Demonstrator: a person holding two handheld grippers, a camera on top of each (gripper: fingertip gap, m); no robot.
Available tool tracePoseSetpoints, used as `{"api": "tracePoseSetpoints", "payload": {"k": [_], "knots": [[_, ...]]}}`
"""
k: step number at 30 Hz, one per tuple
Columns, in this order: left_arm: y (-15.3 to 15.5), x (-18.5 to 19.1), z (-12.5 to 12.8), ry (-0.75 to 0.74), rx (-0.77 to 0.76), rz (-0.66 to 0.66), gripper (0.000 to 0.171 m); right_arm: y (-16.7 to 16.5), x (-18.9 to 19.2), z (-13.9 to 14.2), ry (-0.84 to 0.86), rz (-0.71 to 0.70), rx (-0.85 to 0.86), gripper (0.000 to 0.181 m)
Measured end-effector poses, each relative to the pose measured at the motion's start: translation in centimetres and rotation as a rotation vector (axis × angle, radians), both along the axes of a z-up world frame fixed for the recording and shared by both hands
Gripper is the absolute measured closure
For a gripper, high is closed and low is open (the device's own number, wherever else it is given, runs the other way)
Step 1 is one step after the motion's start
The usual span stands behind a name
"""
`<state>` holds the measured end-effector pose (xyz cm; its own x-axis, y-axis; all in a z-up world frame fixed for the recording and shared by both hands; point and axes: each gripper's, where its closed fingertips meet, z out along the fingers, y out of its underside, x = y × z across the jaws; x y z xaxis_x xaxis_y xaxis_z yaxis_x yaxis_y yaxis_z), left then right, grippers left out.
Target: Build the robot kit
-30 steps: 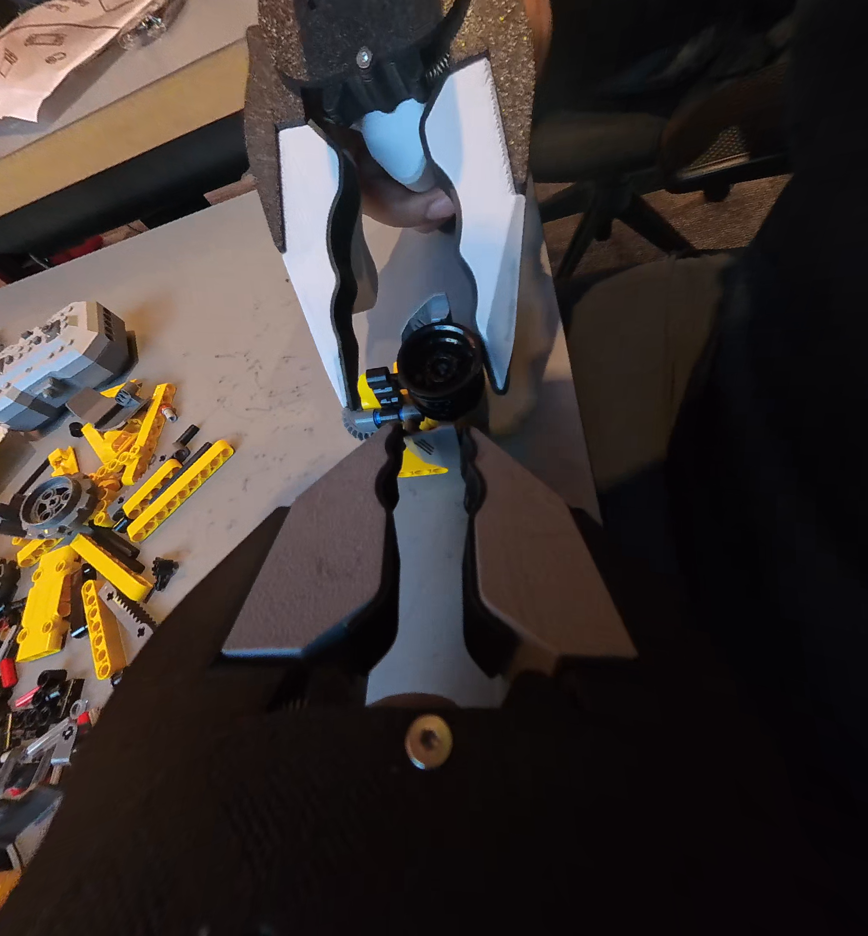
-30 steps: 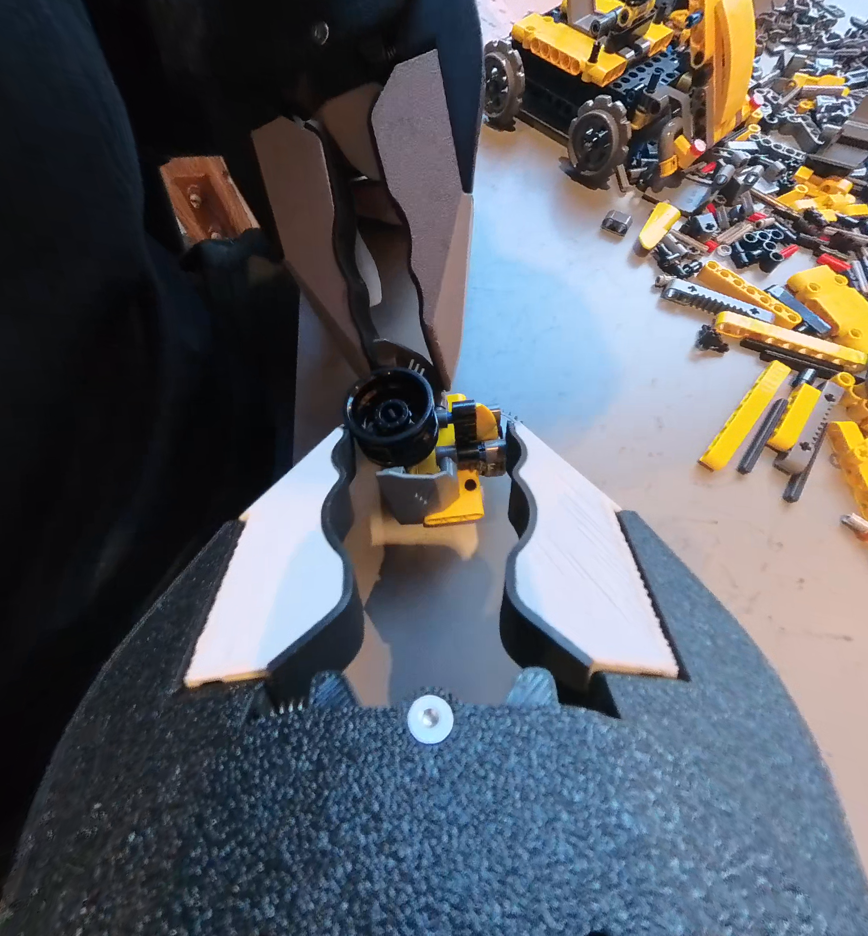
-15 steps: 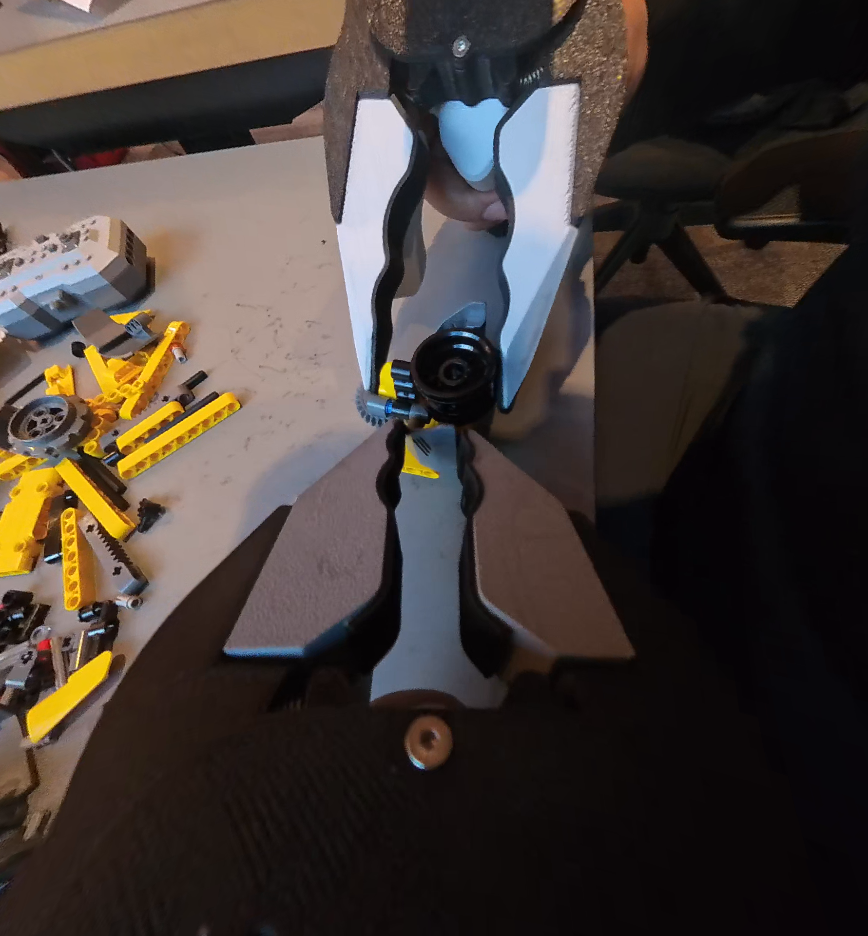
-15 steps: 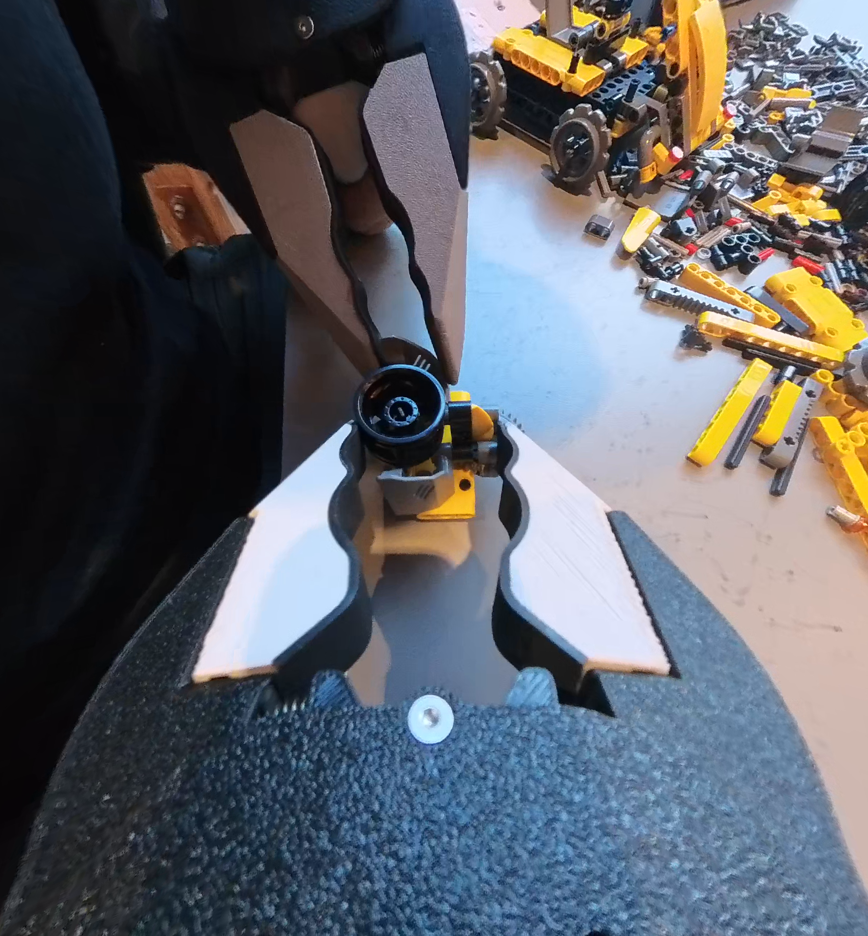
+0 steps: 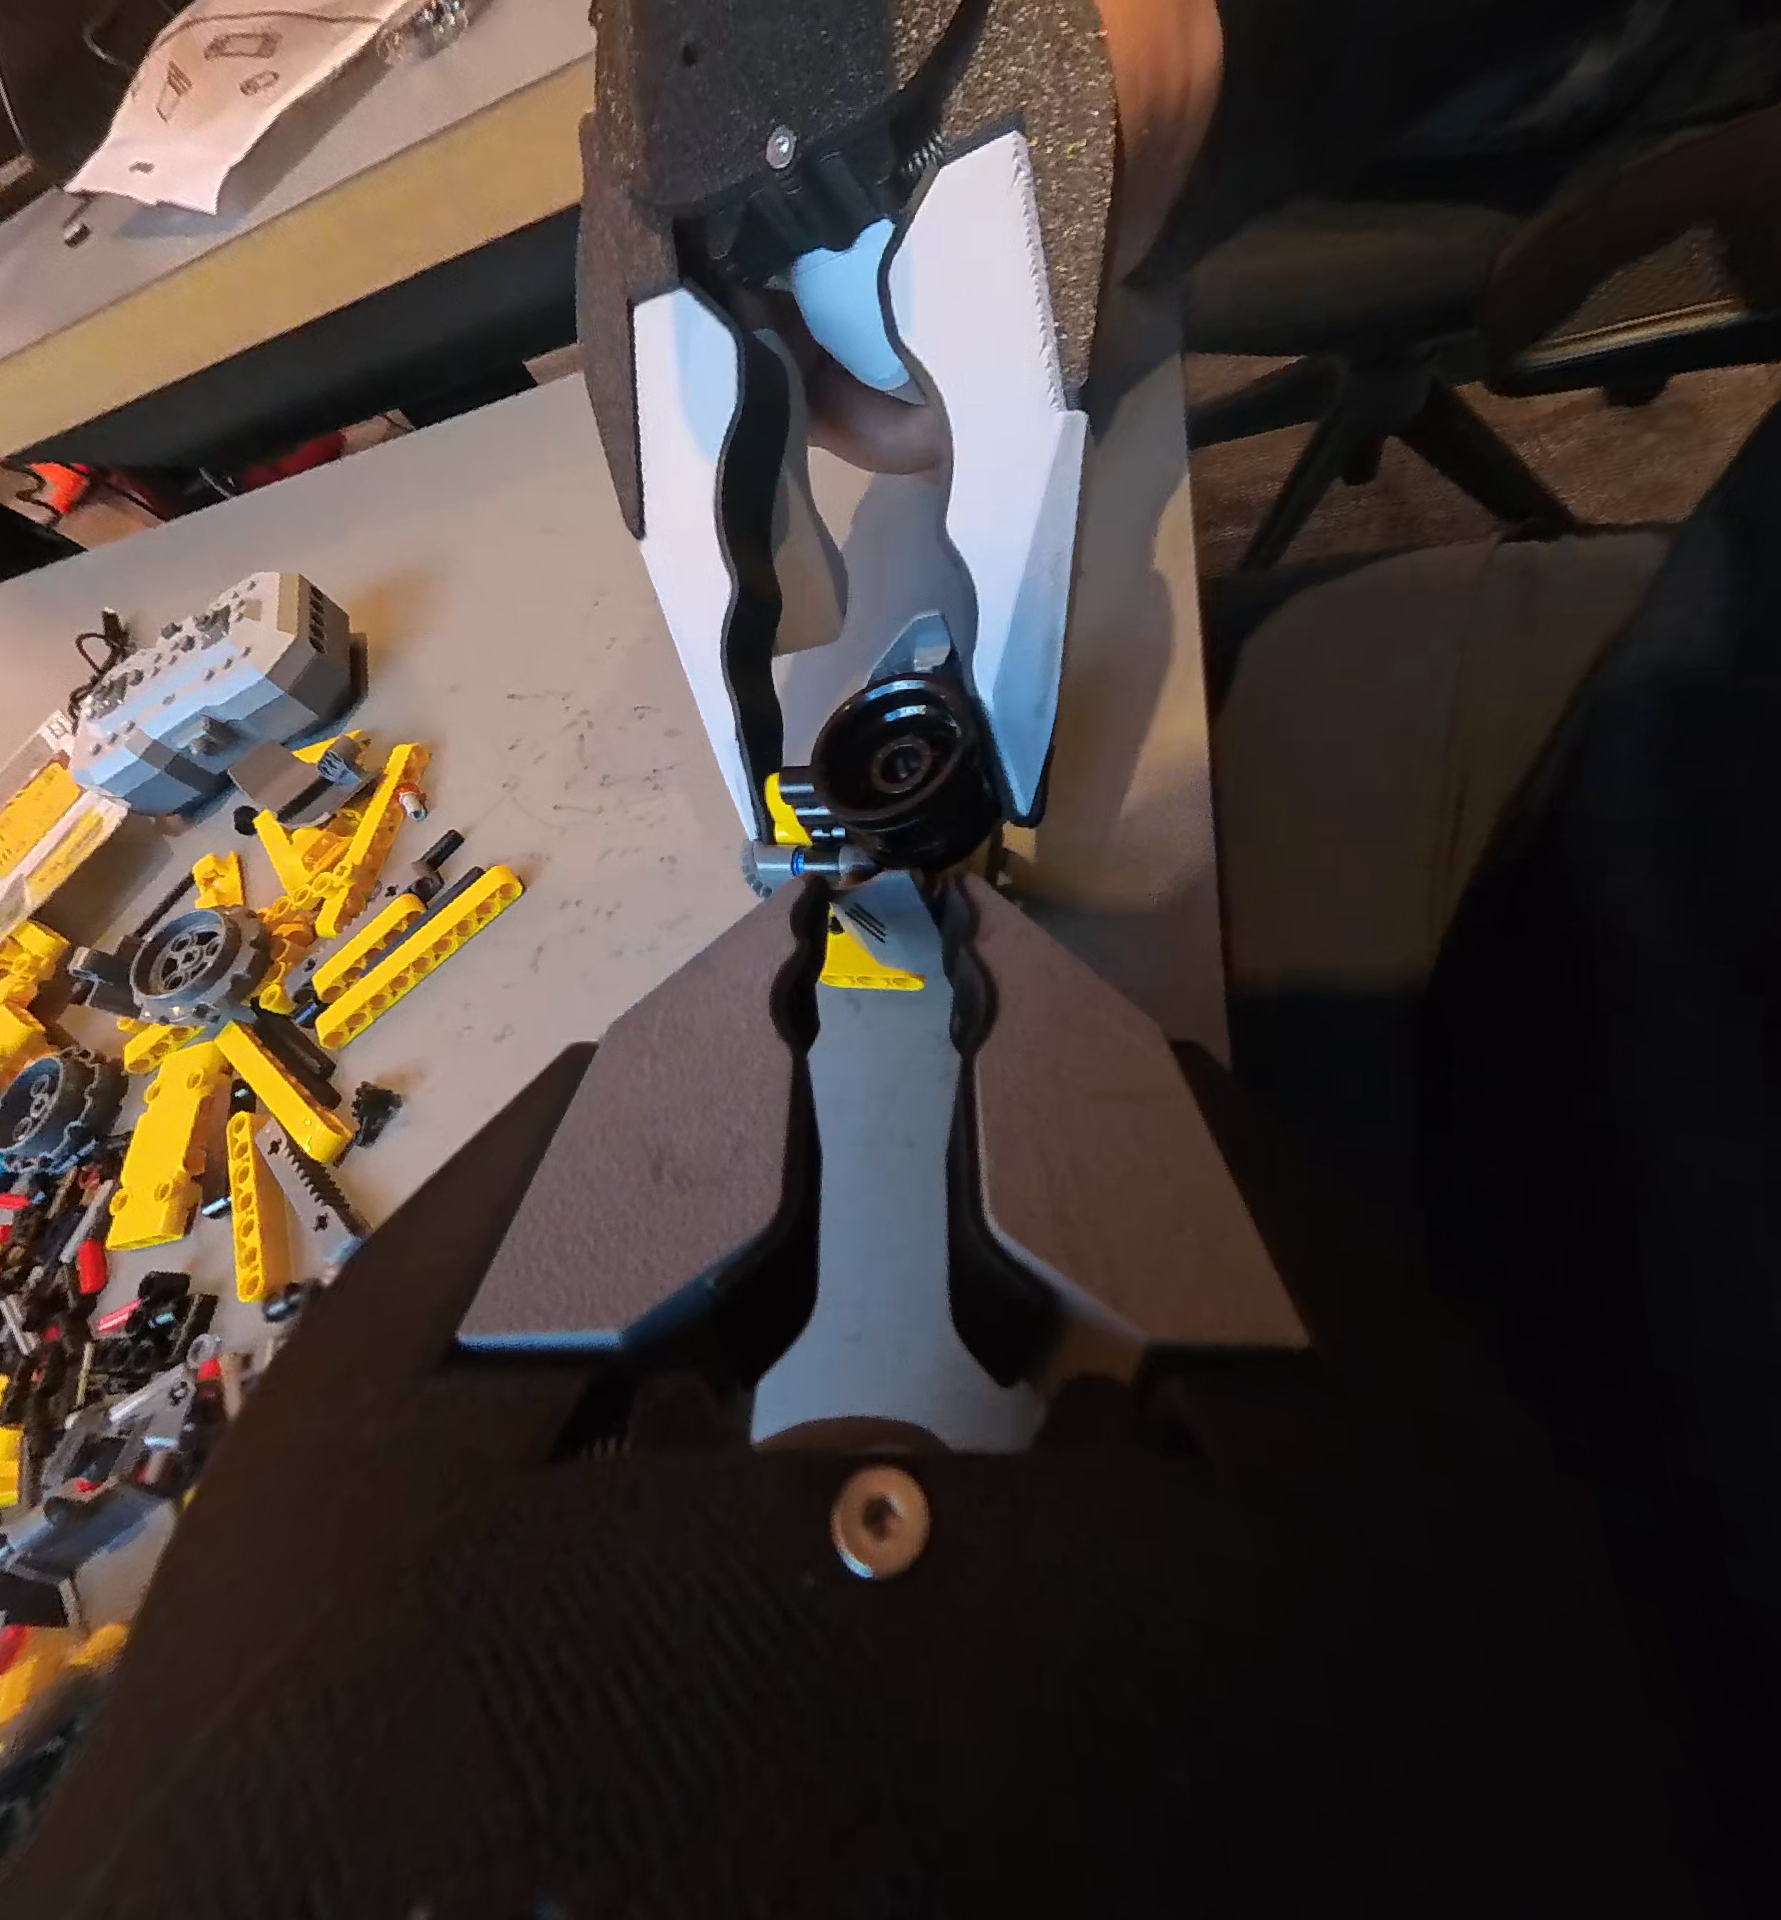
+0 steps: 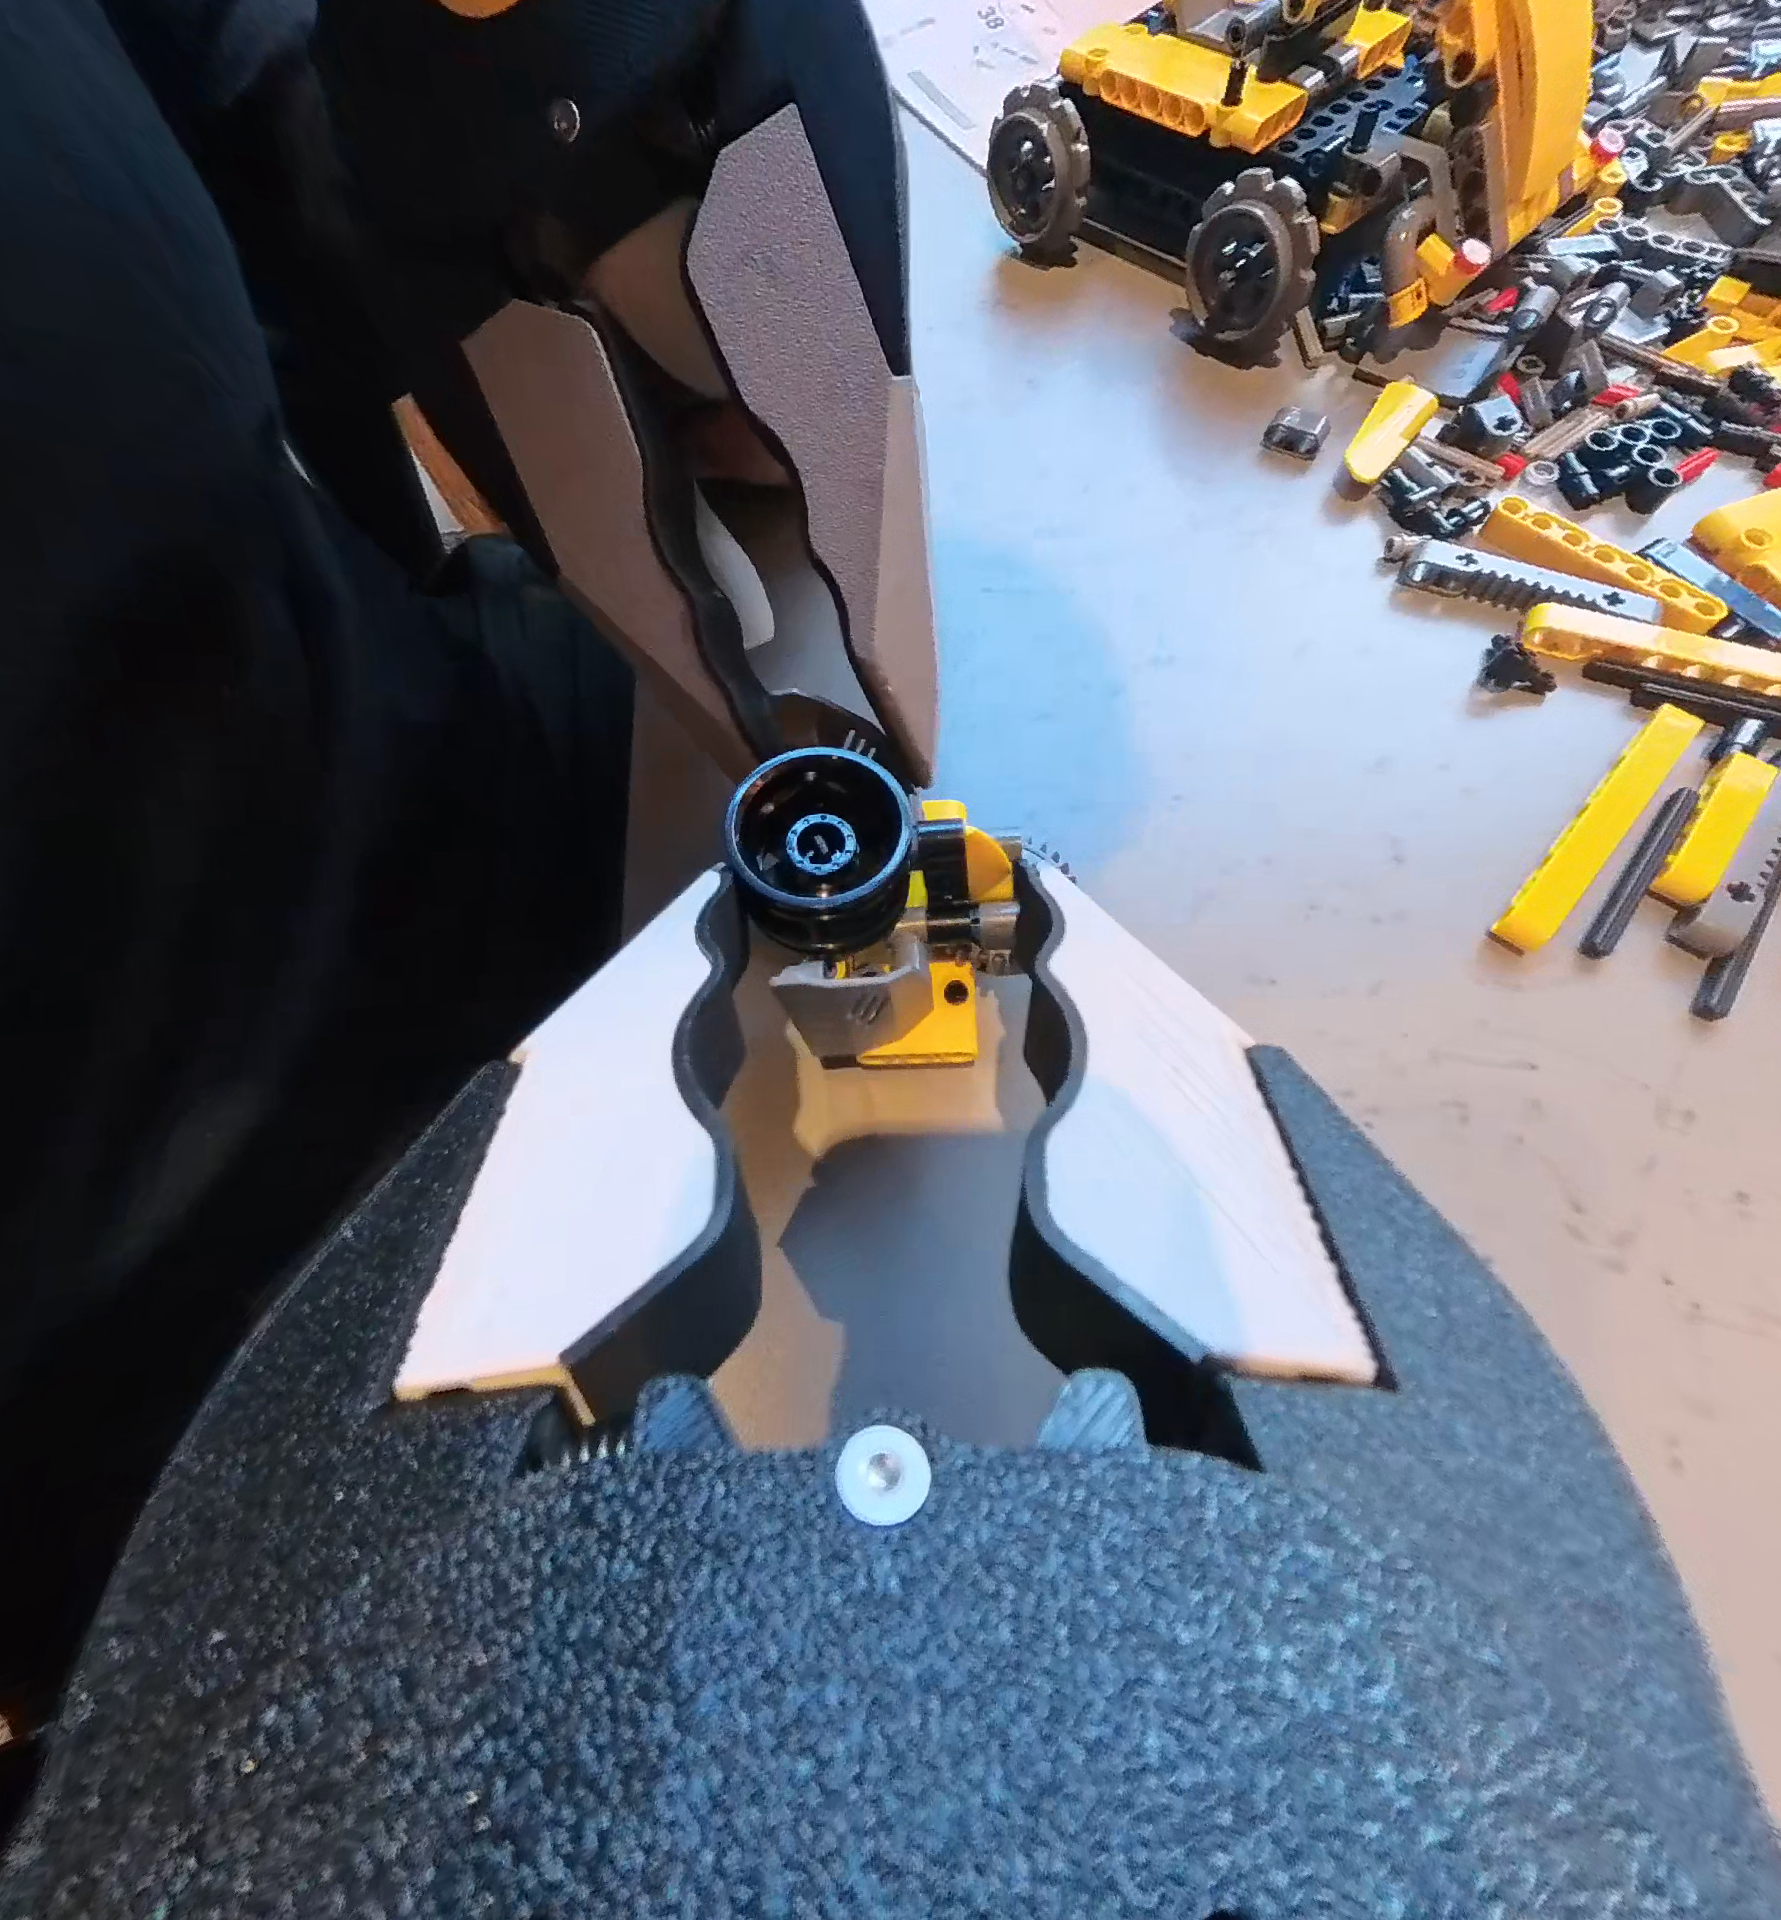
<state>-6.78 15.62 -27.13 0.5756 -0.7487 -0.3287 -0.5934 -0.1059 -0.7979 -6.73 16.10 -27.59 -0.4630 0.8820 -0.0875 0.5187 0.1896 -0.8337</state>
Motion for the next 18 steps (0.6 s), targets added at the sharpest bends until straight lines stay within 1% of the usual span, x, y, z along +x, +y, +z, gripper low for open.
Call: {"api": "tracePoseSetpoints", "payload": {"k": [6,9,10,12,14,16,17,18], "knots": [[-0.4,0.2,0.0,0.101,0.145,-0.093,0.151,-0.3,0.1,0.1,0.064,-0.009,0.134,0.124],[-0.7,0.2,0.0,0.088,0.128,-0.105,0.150,-0.6,0.3,0.0,0.066,-0.002,0.156,0.125],[-0.6,0.1,0.3,0.070,0.125,-0.088,0.142,-0.7,0.3,0.0,0.071,0.001,0.164,0.125],[-0.5,-0.1,0.6,0.013,0.078,-0.072,0.117,-0.7,0.2,0.1,0.079,-0.004,0.181,0.126],[-0.3,-0.2,0.3,-0.019,-0.011,-0.078,0.104,-0.7,0.1,0.1,0.085,-0.007,0.191,0.126],[-0.5,0.2,-0.5,-0.009,-0.093,-0.121,0.109,-1.0,0.0,0.1,0.088,0.008,0.194,0.126],[-0.4,0.4,-0.7,0.008,-0.107,-0.132,0.111,-1.2,0.0,0.1,0.090,0.014,0.197,0.126],[-0.3,0.5,-0.8,0.027,-0.105,-0.148,0.116,-1.3,0.0,0.1,0.091,0.019,0.200,0.126]]}}
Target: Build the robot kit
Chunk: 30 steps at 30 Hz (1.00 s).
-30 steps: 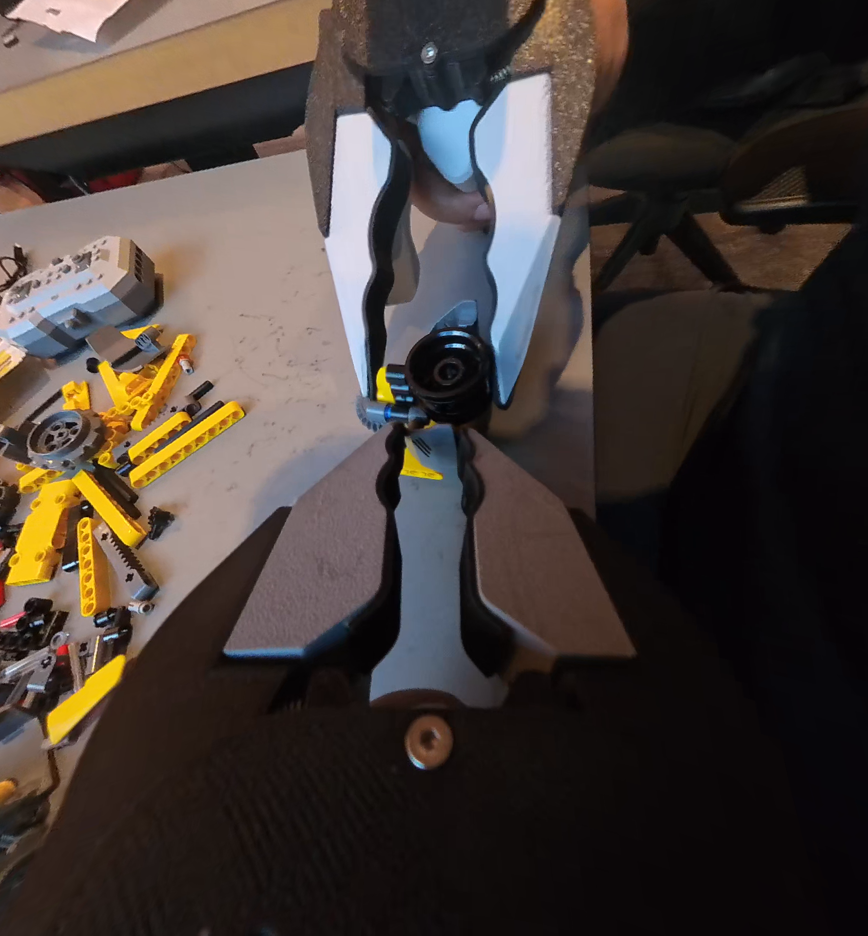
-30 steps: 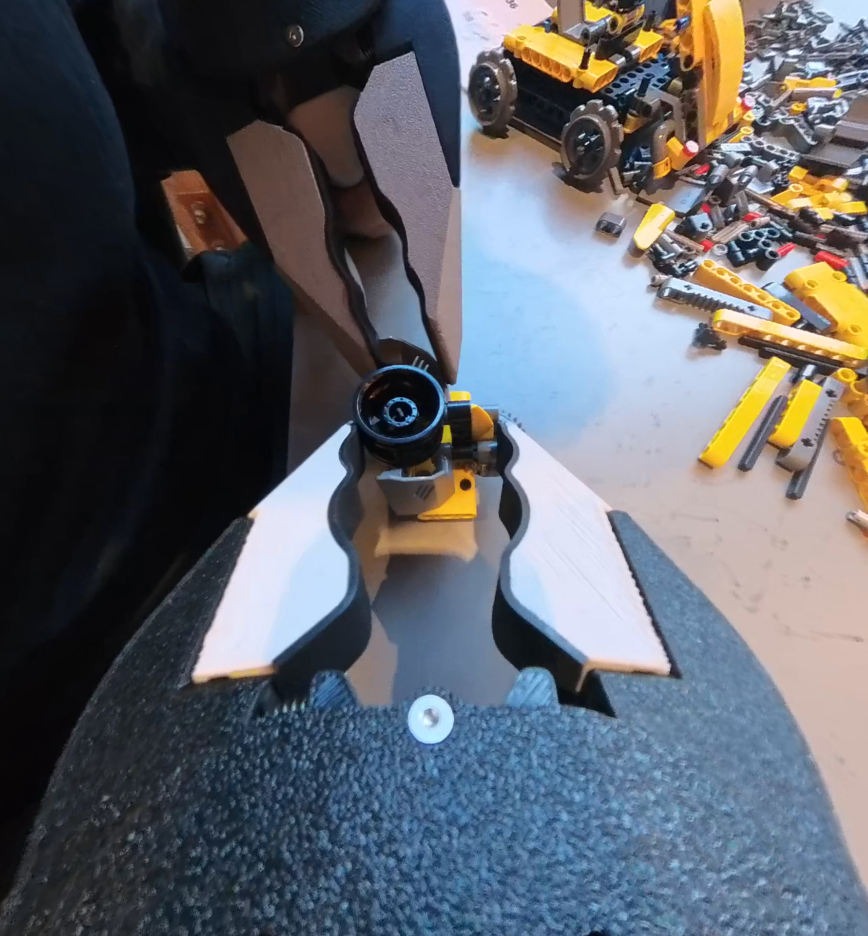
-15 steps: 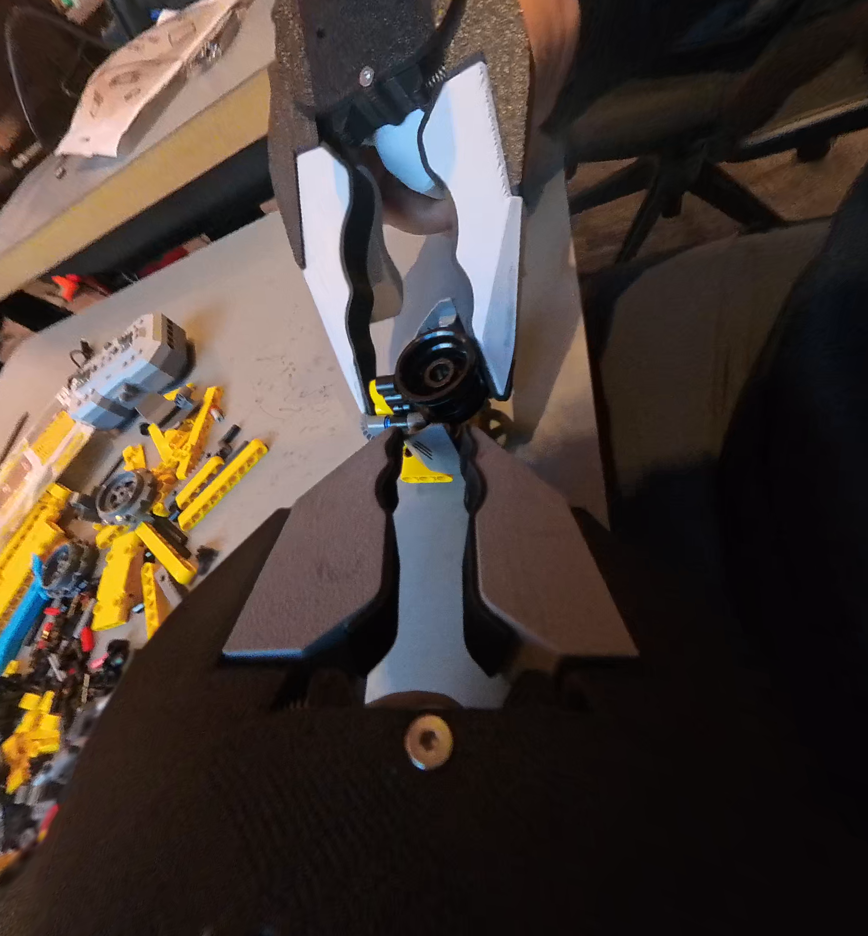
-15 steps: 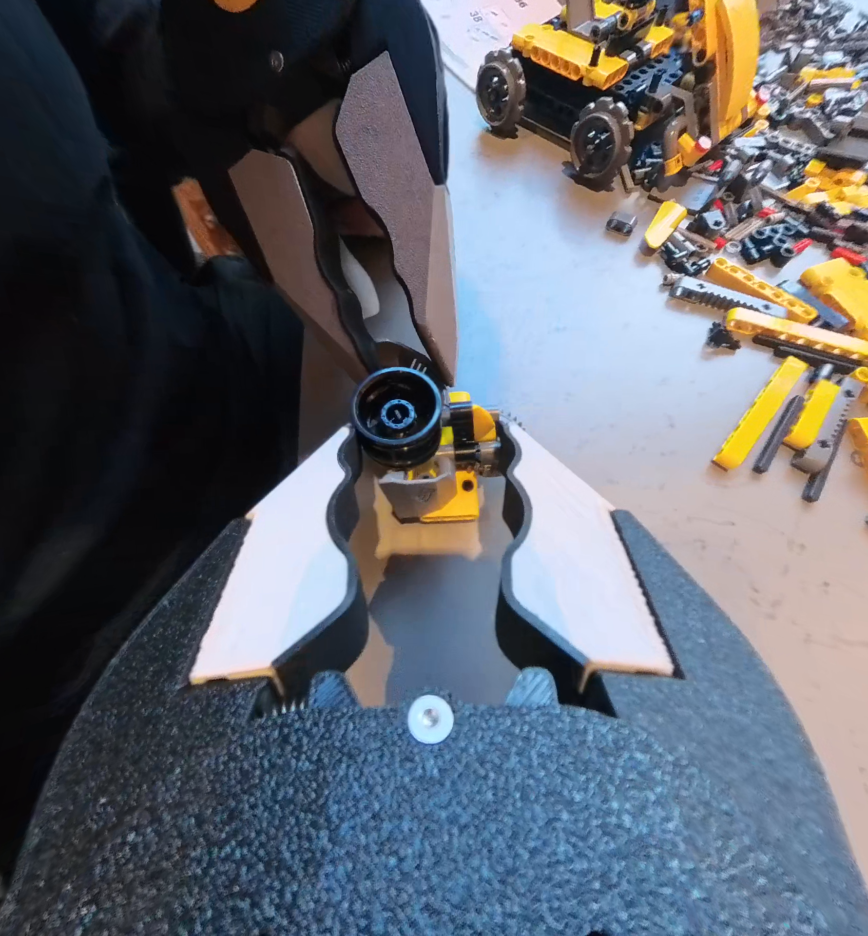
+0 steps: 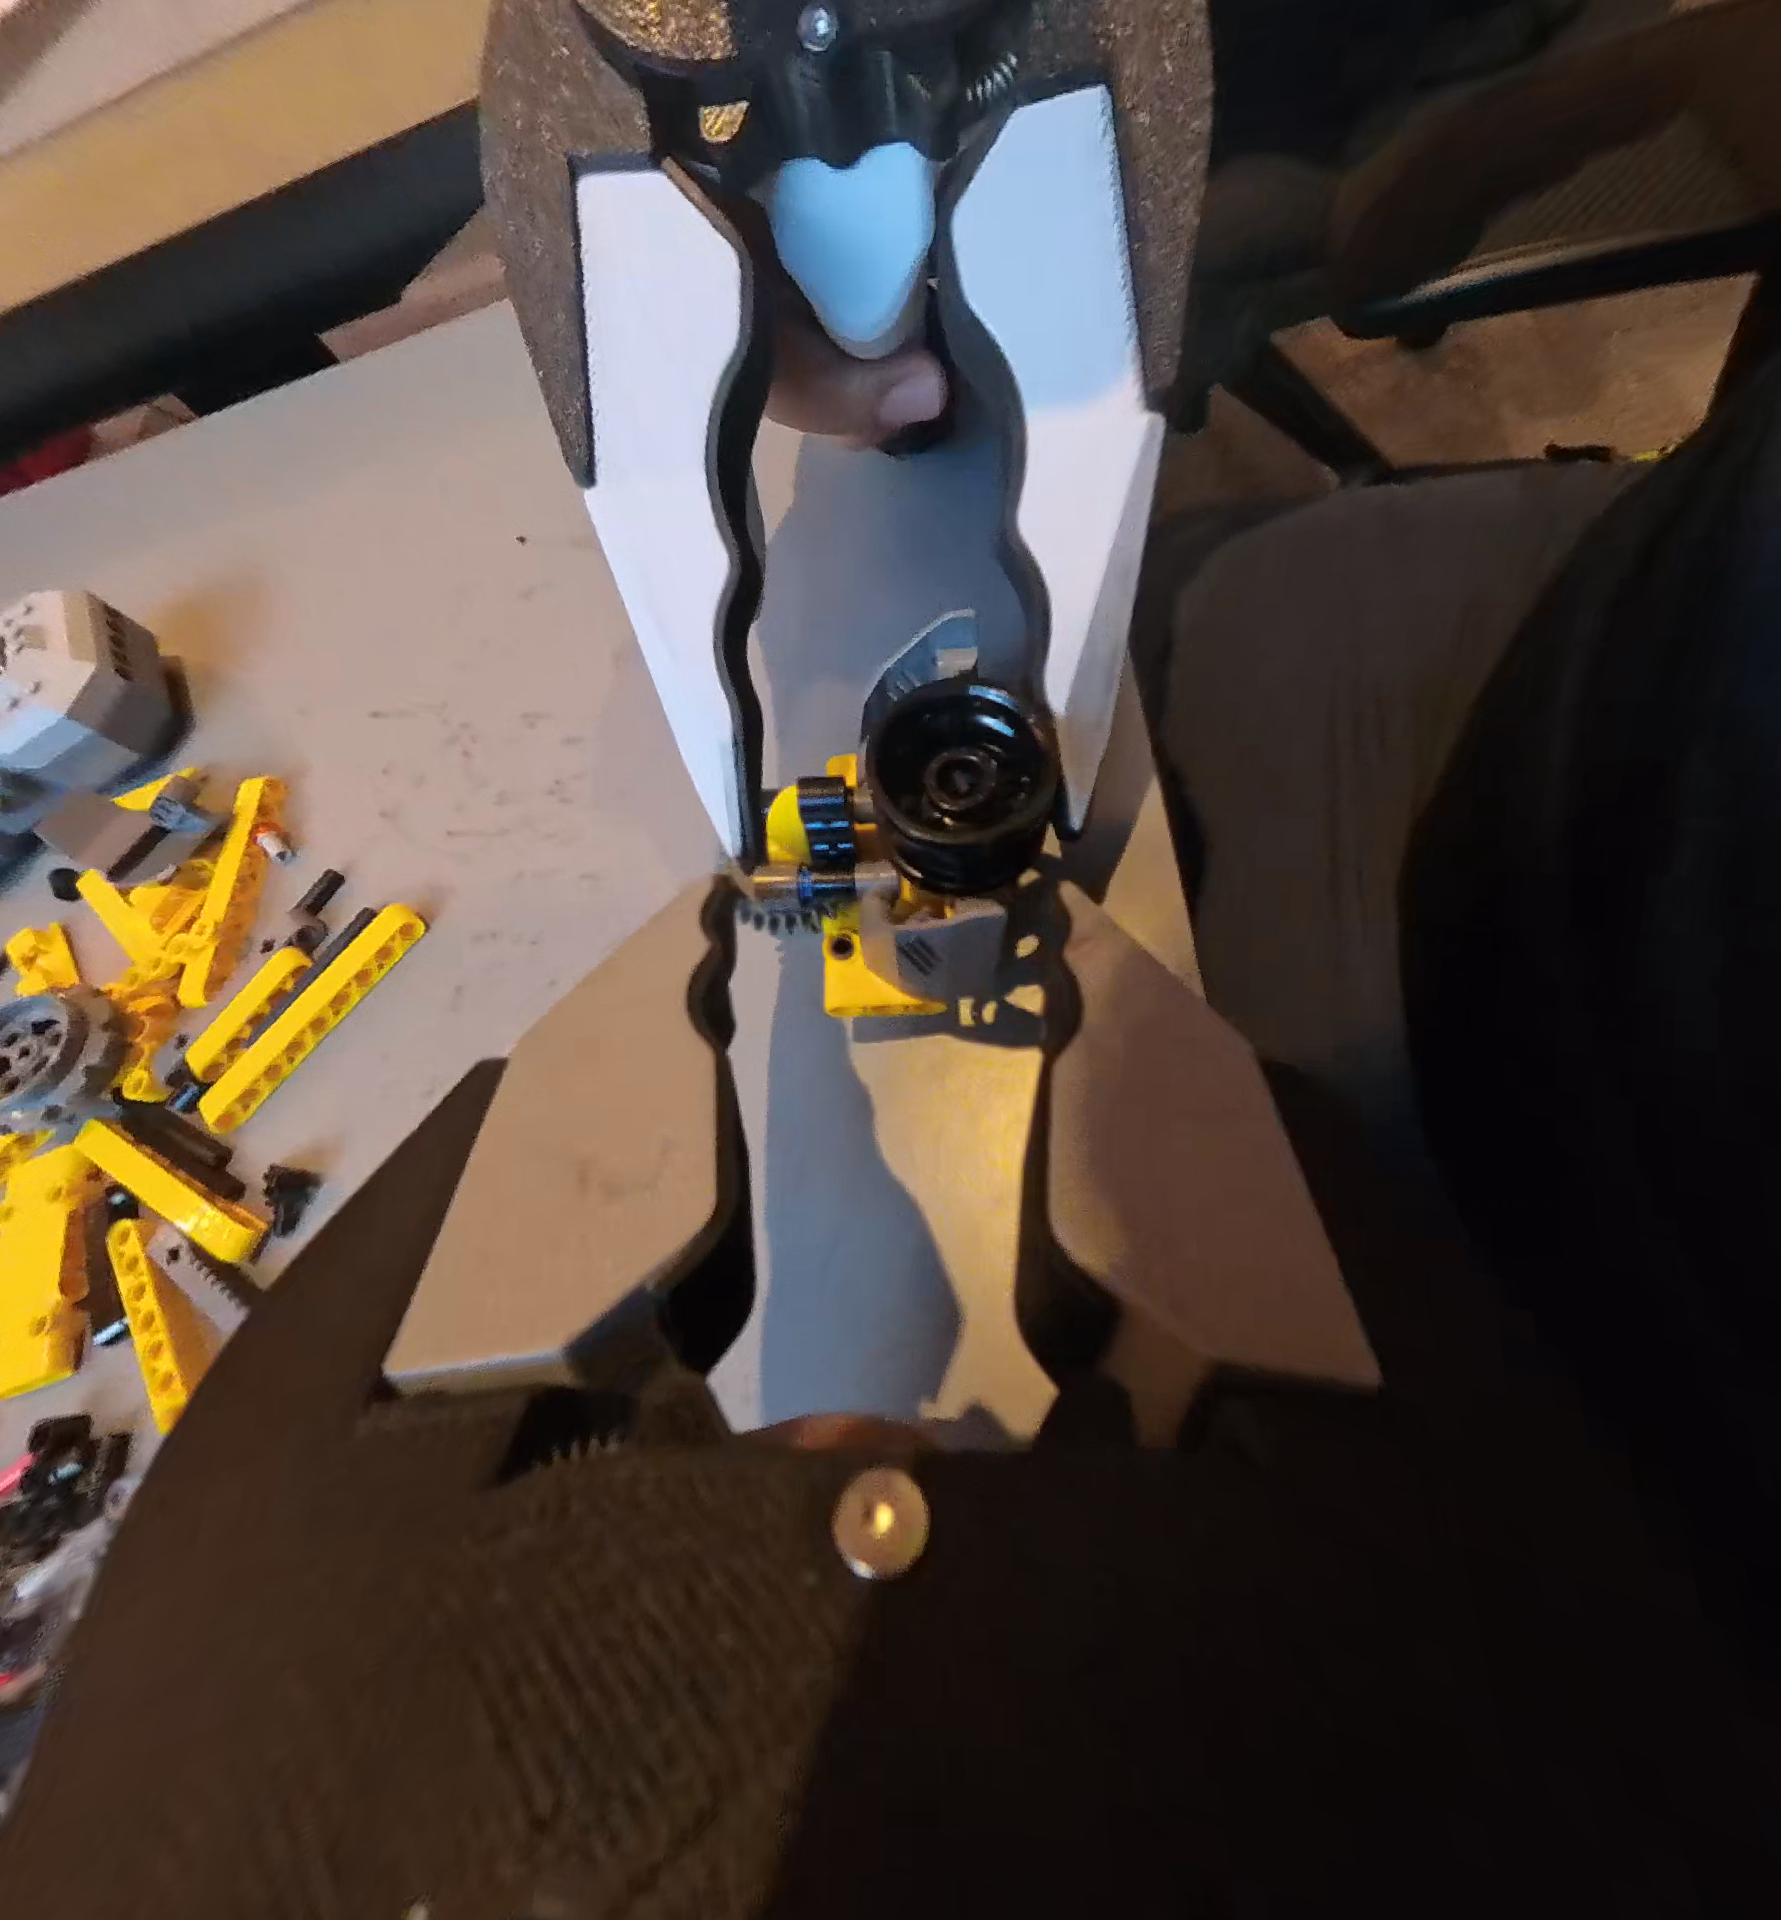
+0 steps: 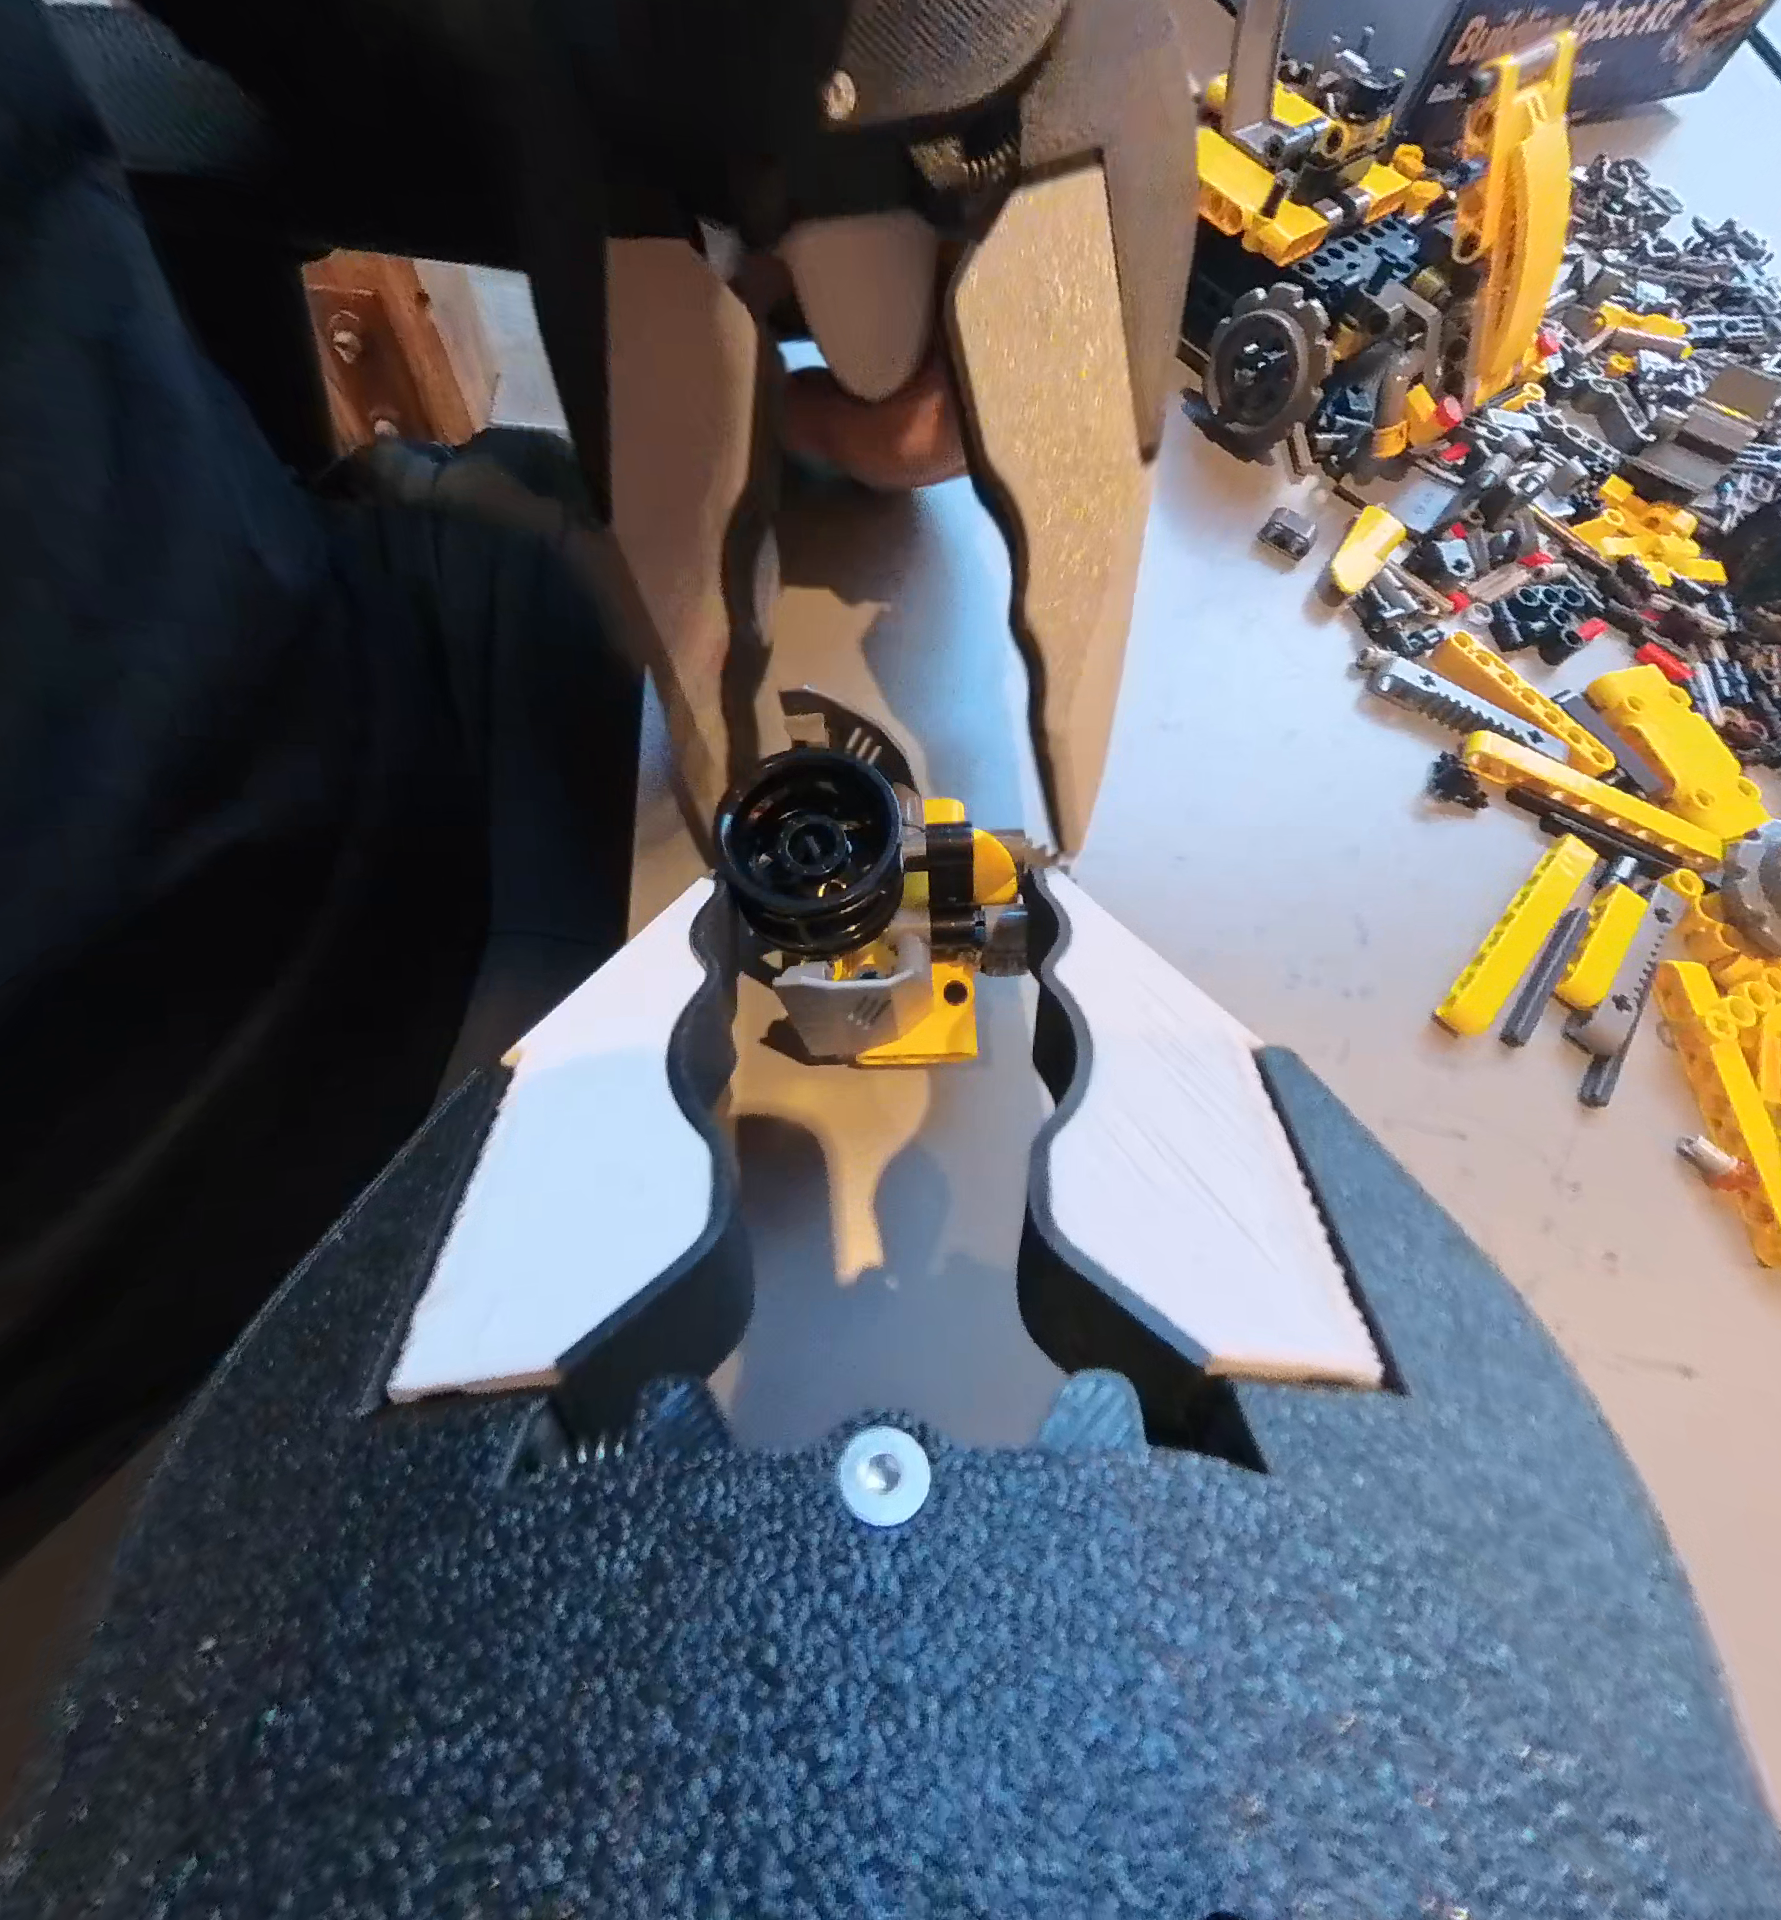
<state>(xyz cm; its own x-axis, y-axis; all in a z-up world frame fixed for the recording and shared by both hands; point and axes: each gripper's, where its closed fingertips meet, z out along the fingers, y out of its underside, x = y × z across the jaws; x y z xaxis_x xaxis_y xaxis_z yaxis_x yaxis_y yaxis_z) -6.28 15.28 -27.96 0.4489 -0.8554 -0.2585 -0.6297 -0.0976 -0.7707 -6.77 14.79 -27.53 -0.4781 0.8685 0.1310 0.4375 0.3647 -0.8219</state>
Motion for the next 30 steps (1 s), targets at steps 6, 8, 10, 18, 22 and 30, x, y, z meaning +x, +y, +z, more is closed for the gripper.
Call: {"api": "tracePoseSetpoints", "payload": {"k": [6,8,10,18,22,30], "knots": [[0.3,-0.1,0.0,0.005,-0.007,-0.002,0.129,0.0,-0.1,-0.1,-0.017,-0.006,-0.041,0.127],[0.3,-0.2,-0.1,-0.025,-0.041,0.028,0.131,0.1,-0.1,-0.1,-0.022,-0.009,-0.053,0.128],[0.3,-0.2,0.0,-0.033,-0.028,0.041,0.133,0.1,-0.1,0.0,-0.014,-0.001,-0.037,0.130],[0.0,0.0,0.0,-0.037,-0.044,0.027,0.134,-0.1,0.0,0.0,-0.006,0.035,-0.037,0.133],[0.0,0.0,-0.1,-0.029,-0.033,0.024,0.134,-0.2,0.0,0.0,-0.006,0.043,-0.045,0.133],[1.5,-1.0,0.9,0.289,0.427,0.031,0.132,1.7,-0.4,2.4,0.148,-0.110,0.021,0.107]]}}
